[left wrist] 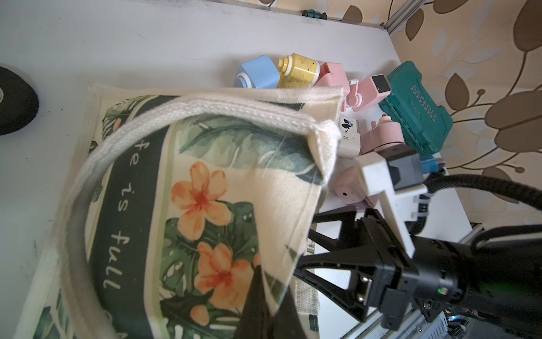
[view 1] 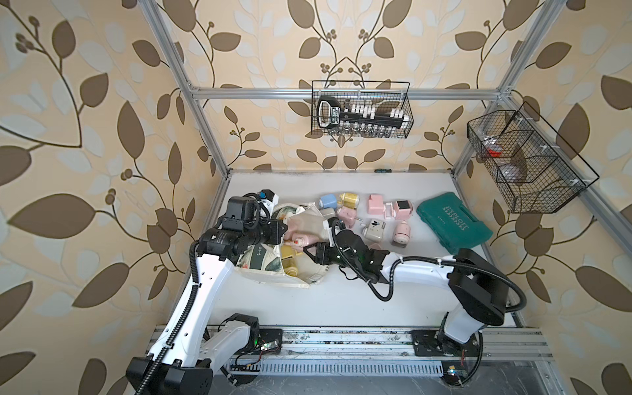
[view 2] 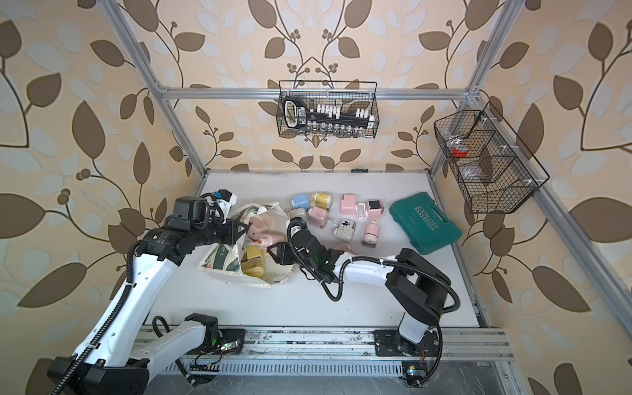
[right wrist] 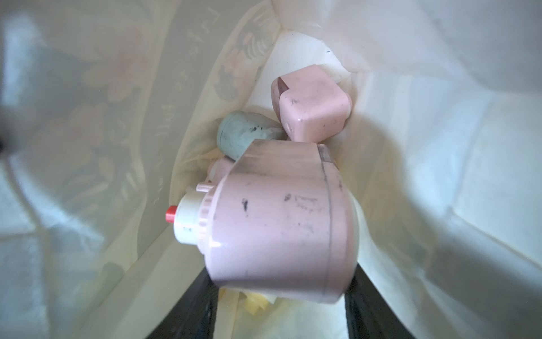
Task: Take out the pencil sharpeners from the tote bags
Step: Pick up the pencil sharpener from the canvas bag.
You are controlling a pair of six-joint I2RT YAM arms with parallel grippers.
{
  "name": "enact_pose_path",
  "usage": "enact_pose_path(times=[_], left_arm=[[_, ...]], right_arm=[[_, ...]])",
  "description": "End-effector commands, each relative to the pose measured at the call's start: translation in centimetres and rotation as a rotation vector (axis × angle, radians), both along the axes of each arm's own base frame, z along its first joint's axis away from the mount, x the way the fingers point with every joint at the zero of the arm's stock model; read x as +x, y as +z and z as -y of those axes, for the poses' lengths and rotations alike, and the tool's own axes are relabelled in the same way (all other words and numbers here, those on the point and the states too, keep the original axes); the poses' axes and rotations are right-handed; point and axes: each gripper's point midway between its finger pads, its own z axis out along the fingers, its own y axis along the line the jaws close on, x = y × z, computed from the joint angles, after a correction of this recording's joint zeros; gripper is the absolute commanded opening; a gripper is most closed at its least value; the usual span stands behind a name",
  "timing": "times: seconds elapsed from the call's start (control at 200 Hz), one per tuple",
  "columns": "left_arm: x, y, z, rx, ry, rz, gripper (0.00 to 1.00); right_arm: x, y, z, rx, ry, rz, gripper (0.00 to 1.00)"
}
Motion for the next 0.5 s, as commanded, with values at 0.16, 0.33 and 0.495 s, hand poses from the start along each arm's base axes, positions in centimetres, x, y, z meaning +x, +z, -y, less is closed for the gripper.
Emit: enact_pose_path(times=[0.16, 0.33, 0.495], left_arm=[[0.3, 1.1, -0.5, 0.024, 0.021, 0.062, 0.0], [0.2, 1.2, -0.7, 0.029, 0.025, 0.068, 0.0], [0.0, 1.3, -0.6, 0.028, 0.022, 0.067, 0.0]], right_arm=[[-3.2, 4.2, 6.8, -0.178, 0.052, 0.123, 0.39], [-3.4, 3.5, 11.4, -0.356, 0.026, 0.095, 0.41], [-1.0, 0.7, 15.9, -0.454, -0.045, 0.014, 0.41]])
